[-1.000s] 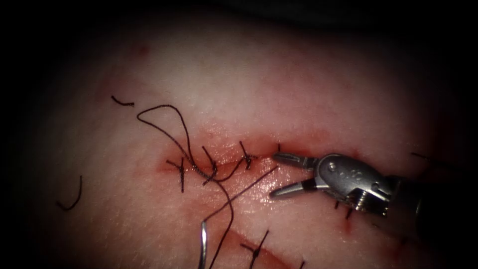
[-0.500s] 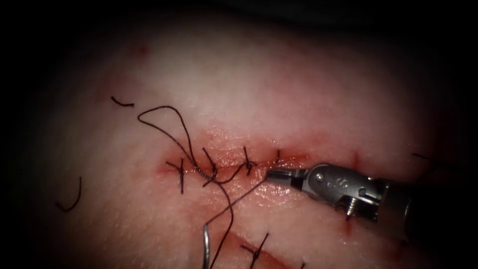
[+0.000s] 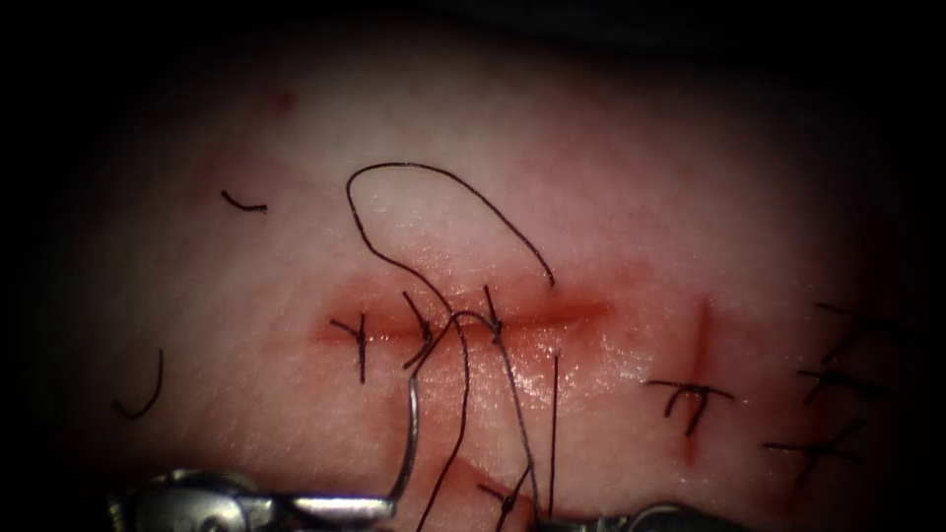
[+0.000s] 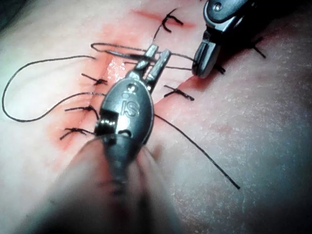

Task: Wound Closure
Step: Pull the suture through the wound with the right hand.

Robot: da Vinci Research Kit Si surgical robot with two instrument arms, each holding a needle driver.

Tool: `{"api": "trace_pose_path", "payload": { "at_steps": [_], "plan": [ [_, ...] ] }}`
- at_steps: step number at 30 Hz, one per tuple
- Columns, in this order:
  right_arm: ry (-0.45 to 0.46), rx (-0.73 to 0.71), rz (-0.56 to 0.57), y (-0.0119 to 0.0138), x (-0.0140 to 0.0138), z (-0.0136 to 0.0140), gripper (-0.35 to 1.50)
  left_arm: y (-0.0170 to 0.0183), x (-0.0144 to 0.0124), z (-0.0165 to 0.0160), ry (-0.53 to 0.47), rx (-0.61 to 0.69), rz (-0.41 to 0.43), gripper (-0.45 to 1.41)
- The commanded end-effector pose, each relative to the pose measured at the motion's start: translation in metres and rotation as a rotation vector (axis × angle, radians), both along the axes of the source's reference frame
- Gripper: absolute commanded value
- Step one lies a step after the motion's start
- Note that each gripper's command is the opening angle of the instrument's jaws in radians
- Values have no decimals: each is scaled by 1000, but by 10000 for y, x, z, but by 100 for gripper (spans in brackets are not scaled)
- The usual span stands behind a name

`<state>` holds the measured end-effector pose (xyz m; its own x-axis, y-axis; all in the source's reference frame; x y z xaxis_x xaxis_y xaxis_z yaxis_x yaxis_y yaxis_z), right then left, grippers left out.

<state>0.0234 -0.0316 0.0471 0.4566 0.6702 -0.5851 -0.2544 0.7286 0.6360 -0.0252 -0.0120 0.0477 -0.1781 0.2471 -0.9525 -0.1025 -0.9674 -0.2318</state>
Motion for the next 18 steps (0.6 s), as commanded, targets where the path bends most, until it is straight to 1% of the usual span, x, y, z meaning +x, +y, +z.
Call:
{"api": "trace_pose_path", "payload": {
  "at_steps": [1,4,5,8,9,10,11,12,13,14,15,16,18],
  "plan": [
    [30,22,-22,-16,20,-19,-35,3,-4,5,2,4,0,-45],
    [70,50,-52,-26,30,-44,-35,2,2,5,7,11,-2,-45],
    [98,57,-68,-29,34,-53,-35,2,4,4,11,11,0,-45],
    [176,58,-71,-27,39,-66,-35,3,10,3,15,20,-2,-45],
    [203,20,-83,-23,39,-67,-35,4,13,3,15,21,-1,-45],
    [229,2,-80,-18,38,-66,5,5,17,4,19,22,-2,-45],
    [255,-12,-64,-9,34,-64,58,6,20,4,24,23,-3,-45],
    [255,-23,-32,-2,30,-61,93,8,24,5,26,30,-5,-45],
    [255,-85,20,16,21,-52,128,12,37,6,44,31,-28,-45],
    [263,-138,16,23,17,-47,133,15,44,7,51,32,-40,-45],
    [259,-186,40,41,8,-36,138,21,61,10,69,33,-70,-45],
    [259,-186,40,41,8,-36,138,21,61,10,69,33,-70,-45],
    [241,-236,51,54,1,-24,140,25,75,12,87,34,-92,-45]
  ]
}}
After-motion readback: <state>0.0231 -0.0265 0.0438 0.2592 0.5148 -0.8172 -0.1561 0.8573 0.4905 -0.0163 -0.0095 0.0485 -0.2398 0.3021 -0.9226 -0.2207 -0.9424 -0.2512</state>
